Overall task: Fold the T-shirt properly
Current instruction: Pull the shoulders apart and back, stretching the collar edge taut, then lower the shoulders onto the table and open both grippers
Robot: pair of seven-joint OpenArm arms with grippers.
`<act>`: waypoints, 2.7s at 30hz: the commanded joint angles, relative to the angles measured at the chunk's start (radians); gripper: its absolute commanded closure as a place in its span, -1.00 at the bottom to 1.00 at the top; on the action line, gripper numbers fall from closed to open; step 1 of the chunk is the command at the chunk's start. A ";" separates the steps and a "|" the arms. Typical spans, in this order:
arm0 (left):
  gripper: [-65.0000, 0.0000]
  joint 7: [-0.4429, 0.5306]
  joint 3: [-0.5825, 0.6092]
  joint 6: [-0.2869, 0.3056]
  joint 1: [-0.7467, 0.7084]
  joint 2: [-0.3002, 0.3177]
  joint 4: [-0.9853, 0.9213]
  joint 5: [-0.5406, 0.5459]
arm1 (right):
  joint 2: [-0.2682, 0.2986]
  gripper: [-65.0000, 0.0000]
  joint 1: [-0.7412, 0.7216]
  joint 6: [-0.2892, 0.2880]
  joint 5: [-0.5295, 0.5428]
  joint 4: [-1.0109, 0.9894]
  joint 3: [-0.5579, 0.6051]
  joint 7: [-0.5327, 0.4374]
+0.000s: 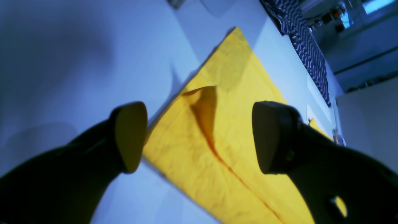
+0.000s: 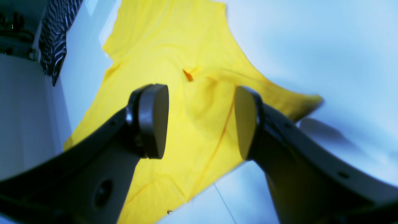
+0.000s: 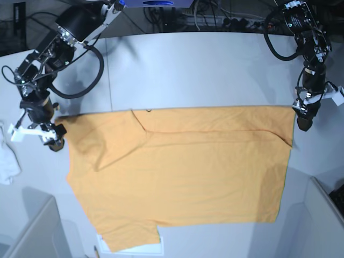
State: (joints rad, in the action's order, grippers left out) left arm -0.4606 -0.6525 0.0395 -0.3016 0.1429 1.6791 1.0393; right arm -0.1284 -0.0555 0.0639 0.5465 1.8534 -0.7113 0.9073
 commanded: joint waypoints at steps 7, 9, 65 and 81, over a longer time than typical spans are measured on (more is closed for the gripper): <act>-0.57 0.024 -0.016 0.089 -0.052 0.001 -0.058 0.006 | -0.010 0.00 0.065 -0.002 0.011 -0.005 -0.029 -0.018; -0.57 0.024 -0.017 0.118 -0.057 0.004 -0.087 0.006 | -0.010 -0.01 0.067 -0.002 0.011 -0.042 -0.031 -0.018; 1.00 -0.100 0.004 0.153 0.138 0.053 -0.210 -0.073 | 0.062 1.00 -0.077 0.057 0.010 -0.297 -0.031 -0.057; 1.00 -0.355 -0.169 0.153 0.015 0.050 -0.041 -0.080 | 0.052 1.00 0.024 0.101 0.010 -0.166 -0.072 0.059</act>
State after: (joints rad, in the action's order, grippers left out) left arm -0.8455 -0.8200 0.1829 -0.2955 0.1722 1.6146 0.9379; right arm -0.0875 -0.0067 0.1692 0.5385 1.6695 -0.7860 0.9901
